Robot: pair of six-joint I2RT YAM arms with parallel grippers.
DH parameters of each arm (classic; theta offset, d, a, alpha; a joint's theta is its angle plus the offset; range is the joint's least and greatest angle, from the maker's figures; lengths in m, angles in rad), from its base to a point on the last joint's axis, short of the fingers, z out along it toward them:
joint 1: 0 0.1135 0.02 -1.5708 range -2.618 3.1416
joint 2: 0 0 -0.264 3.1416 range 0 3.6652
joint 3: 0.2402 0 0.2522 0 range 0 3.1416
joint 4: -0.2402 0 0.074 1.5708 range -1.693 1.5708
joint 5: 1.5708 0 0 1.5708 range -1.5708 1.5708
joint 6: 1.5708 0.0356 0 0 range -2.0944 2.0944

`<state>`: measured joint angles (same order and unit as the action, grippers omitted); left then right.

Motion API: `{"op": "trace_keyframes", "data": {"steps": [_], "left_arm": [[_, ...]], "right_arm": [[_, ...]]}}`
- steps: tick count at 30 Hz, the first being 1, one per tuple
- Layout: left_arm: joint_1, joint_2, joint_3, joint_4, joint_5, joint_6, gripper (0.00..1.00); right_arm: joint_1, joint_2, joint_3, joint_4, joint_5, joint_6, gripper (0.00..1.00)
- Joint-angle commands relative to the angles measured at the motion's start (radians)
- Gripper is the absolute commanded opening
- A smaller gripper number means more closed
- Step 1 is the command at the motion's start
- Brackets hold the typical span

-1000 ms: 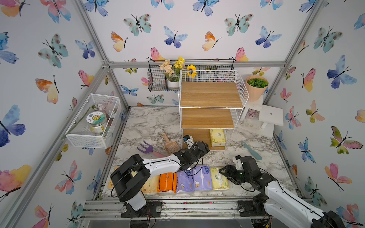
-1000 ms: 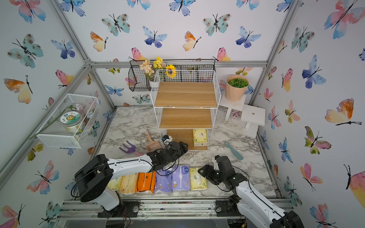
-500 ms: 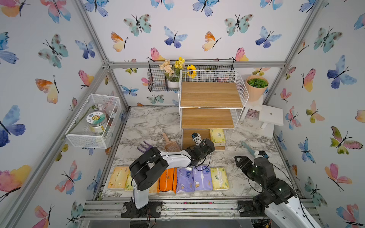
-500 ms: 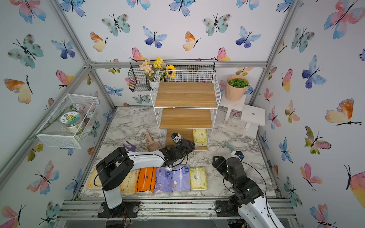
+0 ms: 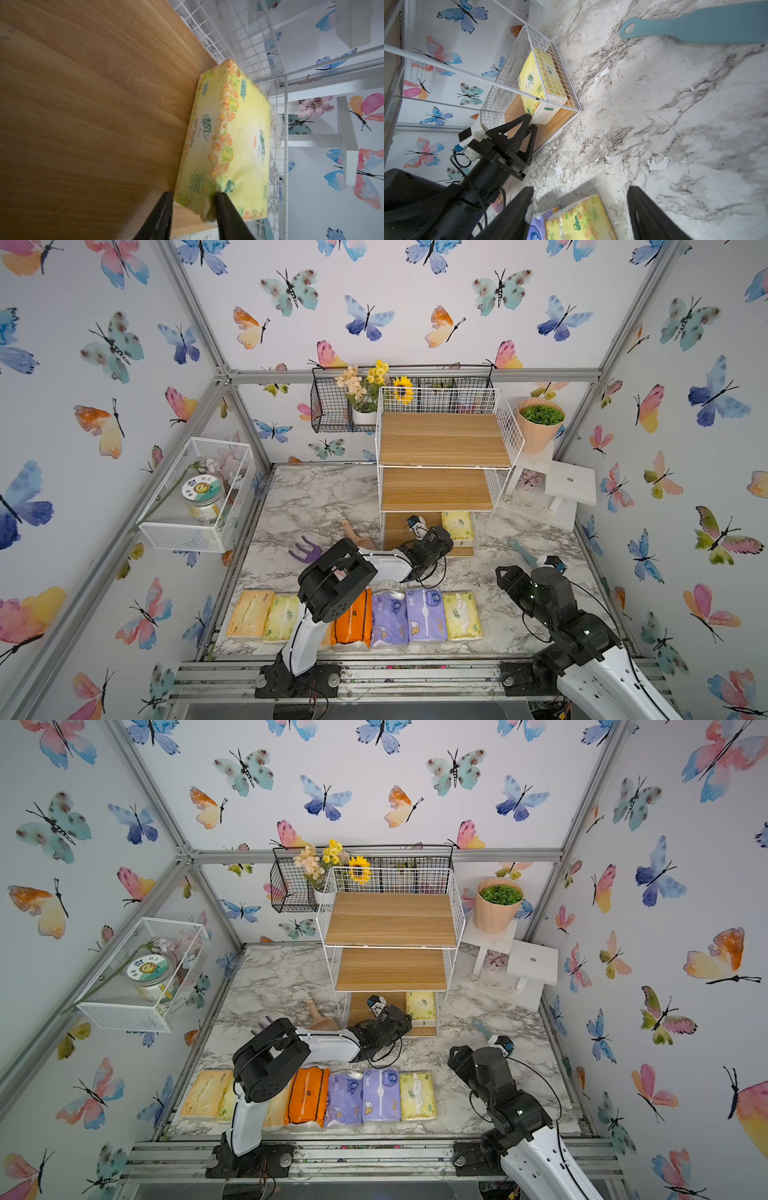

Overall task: Remove the tissue boxes from the shelf
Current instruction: Pick up a box of tissues from the shelf.

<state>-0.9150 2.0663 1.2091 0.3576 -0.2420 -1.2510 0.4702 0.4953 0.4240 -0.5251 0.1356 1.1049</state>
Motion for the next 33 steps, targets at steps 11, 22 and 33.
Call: {"op": "trace_keyframes", "data": {"steps": [11,22,33], "left_arm": [[0.011,0.017,0.021,0.002,0.016,0.028,0.00],[0.001,-0.155,-0.089,0.008,-0.016,0.032,0.00],[-0.010,-0.262,-0.219,-0.002,0.076,-0.092,0.00]], "right_arm": [[-0.002,0.049,0.045,0.002,-0.017,-0.044,0.76],[-0.002,0.153,0.044,0.138,-0.120,-0.040,0.76],[-0.006,0.286,-0.032,0.455,-0.329,0.065,0.81]]}}
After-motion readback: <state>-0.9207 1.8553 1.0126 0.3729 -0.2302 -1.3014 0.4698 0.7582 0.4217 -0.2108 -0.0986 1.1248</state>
